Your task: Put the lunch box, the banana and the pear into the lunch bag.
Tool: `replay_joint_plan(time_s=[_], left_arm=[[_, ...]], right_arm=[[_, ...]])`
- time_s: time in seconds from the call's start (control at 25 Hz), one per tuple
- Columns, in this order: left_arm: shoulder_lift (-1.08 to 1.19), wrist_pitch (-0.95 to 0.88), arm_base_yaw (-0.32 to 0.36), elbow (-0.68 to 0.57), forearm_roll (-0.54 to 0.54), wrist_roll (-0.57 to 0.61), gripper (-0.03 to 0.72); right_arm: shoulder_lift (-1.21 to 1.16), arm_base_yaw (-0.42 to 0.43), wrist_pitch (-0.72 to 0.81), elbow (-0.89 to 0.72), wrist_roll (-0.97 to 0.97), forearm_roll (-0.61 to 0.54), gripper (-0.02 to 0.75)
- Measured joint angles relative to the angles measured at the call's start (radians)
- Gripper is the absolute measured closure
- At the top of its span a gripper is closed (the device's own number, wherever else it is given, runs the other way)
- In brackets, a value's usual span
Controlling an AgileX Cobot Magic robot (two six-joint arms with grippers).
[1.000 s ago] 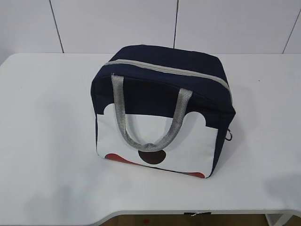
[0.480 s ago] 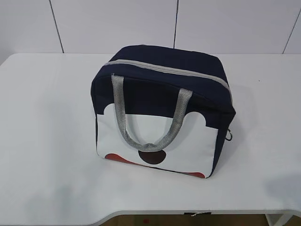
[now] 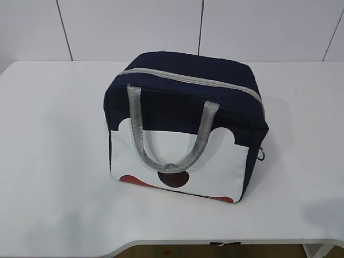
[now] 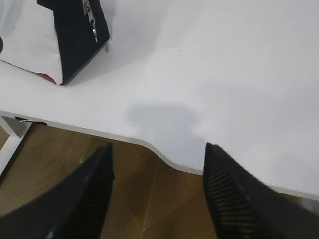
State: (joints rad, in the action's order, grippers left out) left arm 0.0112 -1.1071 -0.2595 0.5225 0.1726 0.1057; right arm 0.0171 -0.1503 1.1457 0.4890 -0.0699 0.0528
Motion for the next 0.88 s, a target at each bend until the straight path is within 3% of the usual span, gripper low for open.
replay_joint_plan(time_s=[0.2,0.36,0.88], left_arm=[[0.000,0.000,0.119,0.000,0.000,0.000,0.265],[0.000,0.000,0.176,0.000,0.000,0.000,0.265],[0.000,0.000,0.210,0.000,0.000,0.000,0.266]], right_arm=[[0.000,0.108,0.000,0.000,0.002,0.000,0.276],[0.000,0.187,0.000,0.000,0.002,0.000,0.275],[0.000,0.197,0.000,0.000,0.002,0.000,0.276]])
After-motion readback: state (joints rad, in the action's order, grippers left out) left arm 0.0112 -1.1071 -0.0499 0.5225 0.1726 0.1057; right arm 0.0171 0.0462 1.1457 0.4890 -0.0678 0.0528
